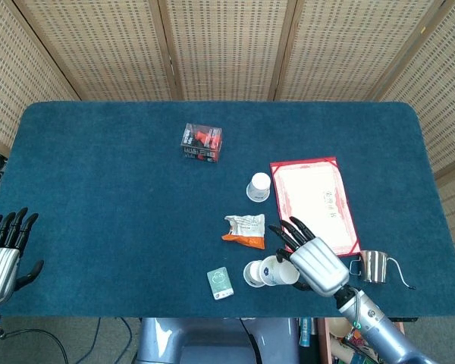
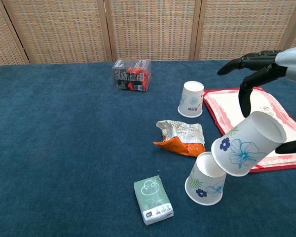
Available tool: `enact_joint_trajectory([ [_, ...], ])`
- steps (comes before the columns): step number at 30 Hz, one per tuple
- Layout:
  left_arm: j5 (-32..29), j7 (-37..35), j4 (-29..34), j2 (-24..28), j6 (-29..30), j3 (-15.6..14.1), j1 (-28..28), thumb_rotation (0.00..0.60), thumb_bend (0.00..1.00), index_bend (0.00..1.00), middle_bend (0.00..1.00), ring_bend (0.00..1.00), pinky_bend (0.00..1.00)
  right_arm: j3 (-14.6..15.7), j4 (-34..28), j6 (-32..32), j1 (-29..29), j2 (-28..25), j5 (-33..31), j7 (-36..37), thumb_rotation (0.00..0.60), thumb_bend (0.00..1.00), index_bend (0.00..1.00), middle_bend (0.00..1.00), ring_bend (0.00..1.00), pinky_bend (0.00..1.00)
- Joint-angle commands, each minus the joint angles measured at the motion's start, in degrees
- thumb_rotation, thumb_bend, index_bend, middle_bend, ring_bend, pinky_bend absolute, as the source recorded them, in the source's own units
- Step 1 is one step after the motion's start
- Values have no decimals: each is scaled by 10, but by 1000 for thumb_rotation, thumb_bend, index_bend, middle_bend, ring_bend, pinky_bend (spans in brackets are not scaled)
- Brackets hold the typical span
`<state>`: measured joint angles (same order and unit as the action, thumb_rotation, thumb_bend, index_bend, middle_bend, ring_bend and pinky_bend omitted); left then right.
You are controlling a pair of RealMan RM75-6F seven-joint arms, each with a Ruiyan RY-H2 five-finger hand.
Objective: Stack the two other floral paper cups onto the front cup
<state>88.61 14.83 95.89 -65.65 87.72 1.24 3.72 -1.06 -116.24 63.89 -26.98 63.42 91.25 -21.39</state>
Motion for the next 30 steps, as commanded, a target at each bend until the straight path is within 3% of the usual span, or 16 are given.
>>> enact_joint_trajectory([
  [1, 0, 0, 1, 0, 1, 0, 0, 600, 308, 0, 0, 0, 0, -2, -1, -4, -2, 6, -5, -6, 600, 71, 510, 150, 0, 0],
  [21, -2, 2, 6, 4, -2, 0, 0, 600, 308, 0, 0, 0, 0, -3, 3, -21, -10, 39, -27, -44, 600, 71, 509, 129, 0, 0],
  [26, -2, 0, 6, 4, -1, 0, -1, 600, 308, 0, 0, 0, 0, -2, 1, -24, -12, 43, -31, -55, 600, 71, 357, 14, 0, 0],
  [30, -3, 2, 7, 4, -2, 0, 0, 600, 307, 0, 0, 0, 0, -4, 3, -22, -12, 46, -34, -56, 600, 71, 346, 4, 0, 0],
])
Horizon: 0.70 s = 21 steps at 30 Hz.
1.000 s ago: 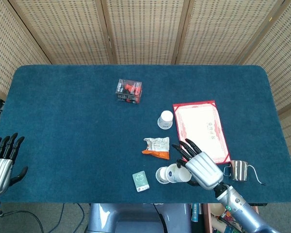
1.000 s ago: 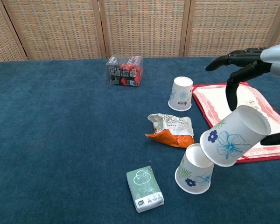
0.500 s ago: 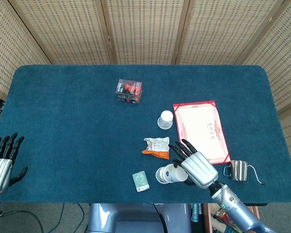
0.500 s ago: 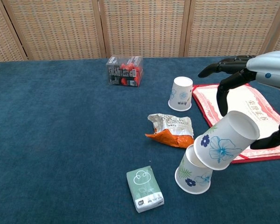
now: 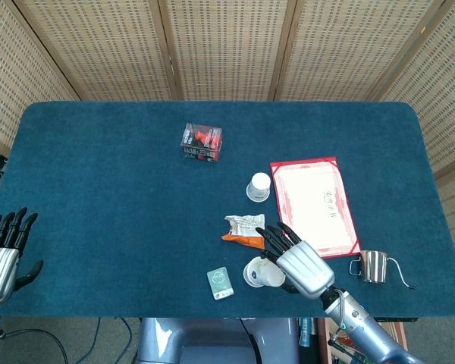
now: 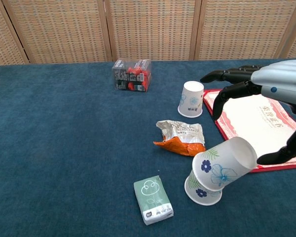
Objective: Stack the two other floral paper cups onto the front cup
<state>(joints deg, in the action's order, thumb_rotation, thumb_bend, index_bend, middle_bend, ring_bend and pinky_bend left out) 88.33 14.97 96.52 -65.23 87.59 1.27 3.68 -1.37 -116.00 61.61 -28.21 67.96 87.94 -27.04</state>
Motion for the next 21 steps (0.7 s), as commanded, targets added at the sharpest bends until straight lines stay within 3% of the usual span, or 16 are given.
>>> enact_joint_trajectory([
  [1, 0, 2, 1, 0, -1, 0, 0, 600, 308, 0, 0, 0, 0, -1, 1, 1, 0, 1, -2, 1, 600, 71, 347, 4, 0, 0],
  [21, 1, 2, -1, -1, 1, -1, -1, 600, 308, 0, 0, 0, 0, -15, 7, 16, 2, -4, -35, -11, 600, 71, 346, 4, 0, 0],
])
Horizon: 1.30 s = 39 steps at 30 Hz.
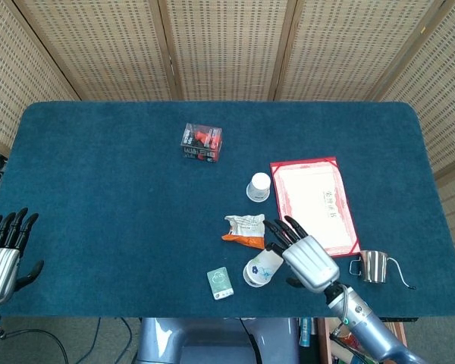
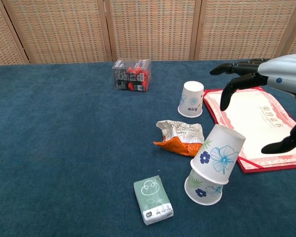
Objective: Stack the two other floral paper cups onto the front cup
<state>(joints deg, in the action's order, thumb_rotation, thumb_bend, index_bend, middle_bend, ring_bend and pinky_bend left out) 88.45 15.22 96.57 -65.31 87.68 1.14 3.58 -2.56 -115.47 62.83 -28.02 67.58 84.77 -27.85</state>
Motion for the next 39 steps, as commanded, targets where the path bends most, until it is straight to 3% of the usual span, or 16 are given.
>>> enact_joint_trajectory([
  [1, -1, 0, -1, -1, -1, 1, 0, 600, 308, 0, 0, 0, 0, -5, 2, 6, 1, -1, -5, -5, 600, 71, 346, 4, 0, 0],
  [18, 5, -8, -4, -3, 8, 3, -1, 600, 309, 0, 0, 0, 0, -41, 38, 31, -2, 0, -55, -7, 600, 71, 346, 4, 0, 0],
  [39, 8, -9, -8, -5, 9, 3, -1, 600, 308, 0, 0, 0, 0, -40, 45, 49, -5, 42, -46, -3, 600, 71, 346, 4, 0, 0],
])
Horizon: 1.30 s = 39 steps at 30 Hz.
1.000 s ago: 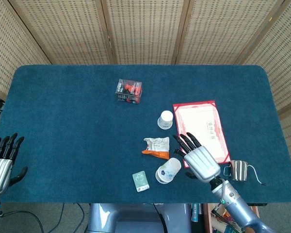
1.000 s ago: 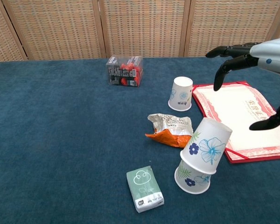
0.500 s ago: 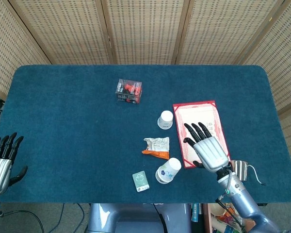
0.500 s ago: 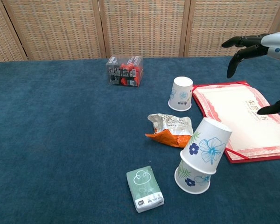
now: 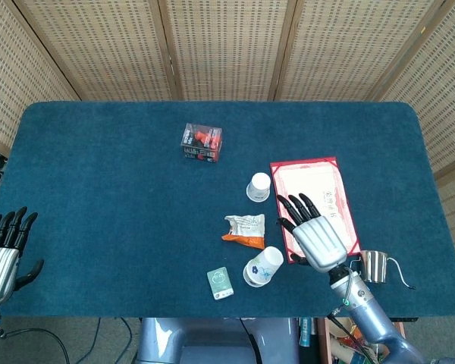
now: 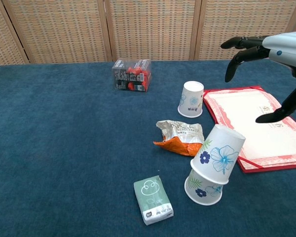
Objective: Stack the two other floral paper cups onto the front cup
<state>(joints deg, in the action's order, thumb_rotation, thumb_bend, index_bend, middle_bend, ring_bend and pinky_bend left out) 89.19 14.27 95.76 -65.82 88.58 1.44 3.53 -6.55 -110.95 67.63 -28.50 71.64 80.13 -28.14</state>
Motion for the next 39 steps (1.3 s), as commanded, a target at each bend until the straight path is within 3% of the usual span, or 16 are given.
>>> enact_joint_trajectory([
  [1, 0, 0, 0, 0, 0, 0, 0, 600, 308, 0, 0, 0, 0, 0, 0, 1, 0, 2, 1, 0, 600, 72, 346, 4, 0, 0],
  [8, 1, 0, -1, 0, 0, -1, 0, 600, 309, 0, 0, 0, 0, 1, 3, 1, -1, 9, -2, 0, 600, 71, 325, 0, 0, 0],
  [16, 1, -1, -5, -2, -1, -1, 0, 600, 309, 0, 0, 0, 0, 0, 6, 0, -3, 16, -5, 5, 600, 71, 94, 0, 0, 0],
  [39, 2, -1, -3, -2, -1, -1, 1, 600, 309, 0, 0, 0, 0, -4, 13, 8, -11, 62, -5, -2, 600, 69, 92, 0, 0, 0],
])
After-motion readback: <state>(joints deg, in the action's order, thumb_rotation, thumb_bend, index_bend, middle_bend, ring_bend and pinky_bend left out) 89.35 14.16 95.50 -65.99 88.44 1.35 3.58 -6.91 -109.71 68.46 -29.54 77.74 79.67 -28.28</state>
